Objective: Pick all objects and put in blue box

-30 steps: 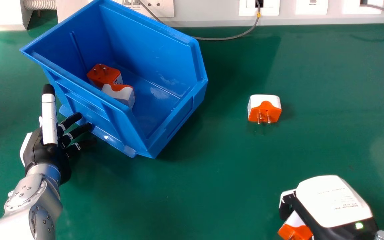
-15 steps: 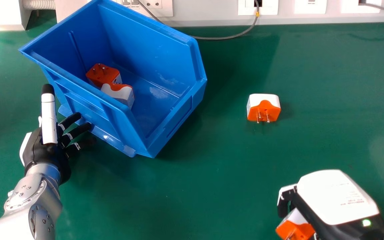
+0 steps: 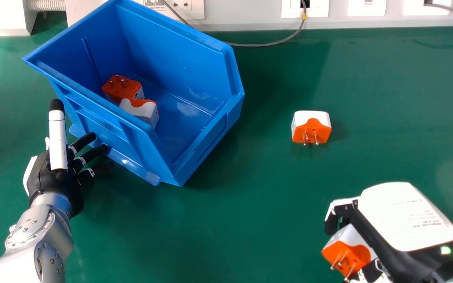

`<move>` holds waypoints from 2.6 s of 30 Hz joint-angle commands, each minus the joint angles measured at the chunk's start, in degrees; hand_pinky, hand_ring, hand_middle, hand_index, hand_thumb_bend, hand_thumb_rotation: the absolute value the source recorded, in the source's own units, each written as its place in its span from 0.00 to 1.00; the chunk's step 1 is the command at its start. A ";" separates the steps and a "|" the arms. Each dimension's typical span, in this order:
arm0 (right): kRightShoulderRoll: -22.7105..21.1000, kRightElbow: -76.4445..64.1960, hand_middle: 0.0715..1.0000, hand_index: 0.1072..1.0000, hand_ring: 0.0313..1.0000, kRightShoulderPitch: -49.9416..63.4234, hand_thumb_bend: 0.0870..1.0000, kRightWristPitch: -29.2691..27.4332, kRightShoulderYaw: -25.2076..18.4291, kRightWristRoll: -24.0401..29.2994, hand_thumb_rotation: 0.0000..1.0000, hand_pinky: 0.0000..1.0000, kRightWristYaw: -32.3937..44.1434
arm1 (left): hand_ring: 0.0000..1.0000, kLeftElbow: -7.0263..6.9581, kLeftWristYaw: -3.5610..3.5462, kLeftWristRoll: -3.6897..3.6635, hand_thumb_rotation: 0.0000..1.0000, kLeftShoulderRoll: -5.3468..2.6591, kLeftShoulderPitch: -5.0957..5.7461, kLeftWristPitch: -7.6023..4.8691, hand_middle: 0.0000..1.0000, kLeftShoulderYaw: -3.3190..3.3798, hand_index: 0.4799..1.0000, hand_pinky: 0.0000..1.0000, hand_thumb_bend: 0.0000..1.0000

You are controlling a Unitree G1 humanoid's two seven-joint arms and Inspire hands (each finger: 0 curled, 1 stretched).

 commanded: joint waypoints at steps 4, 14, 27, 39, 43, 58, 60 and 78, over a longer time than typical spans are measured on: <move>0.29 -2.14 0.48 0.51 0.40 -0.55 0.44 -1.53 -2.33 1.48 0.00 0.32 -1.70 | 0.74 -0.26 0.53 0.23 0.94 -0.25 0.19 1.35 0.84 -0.18 0.77 0.65 0.86; 2.17 -0.74 0.47 0.46 0.41 -5.19 0.45 -5.71 -4.30 4.92 0.00 0.30 -7.07 | 0.74 0.80 0.21 0.15 0.93 -0.28 -0.05 0.48 0.84 -0.07 0.77 0.66 0.86; 4.42 4.82 0.46 0.44 0.40 -10.21 0.47 -15.16 -5.48 6.84 0.00 0.27 -18.81 | 0.74 0.74 0.86 0.36 0.93 -0.36 -0.09 0.69 0.84 -0.30 0.78 0.65 0.86; 8.32 7.27 0.45 0.43 0.40 -20.30 0.47 -14.12 -6.15 2.98 0.00 0.32 -26.13 | 0.74 0.34 0.19 0.21 0.93 -0.21 0.32 0.62 0.84 -0.24 0.77 0.65 0.86; 9.31 6.97 0.45 0.44 0.39 -22.25 0.47 -12.82 -6.32 3.14 0.00 0.32 -26.10 | 0.74 0.80 0.07 0.30 0.93 -0.24 0.23 0.35 0.84 -0.19 0.77 0.65 0.86; 13.57 6.13 0.48 0.43 0.43 -30.70 0.46 -9.67 -4.36 8.56 0.00 0.34 -23.46 | 0.74 0.97 0.71 1.17 0.93 -0.20 0.31 0.27 0.83 -0.74 0.77 0.65 0.86; 14.08 6.46 0.48 0.43 0.43 -31.92 0.46 -9.28 -4.02 8.61 0.00 0.35 -23.35 | 0.73 0.95 0.73 1.23 0.93 -0.21 0.33 0.25 0.83 -0.76 0.77 0.65 0.86; 20.00 16.89 0.50 0.44 0.43 -49.49 0.45 -7.34 7.12 -2.76 0.00 0.34 -29.86 | 0.73 1.12 0.80 1.37 0.93 -0.71 0.69 -0.73 0.83 -1.31 0.77 0.64 0.85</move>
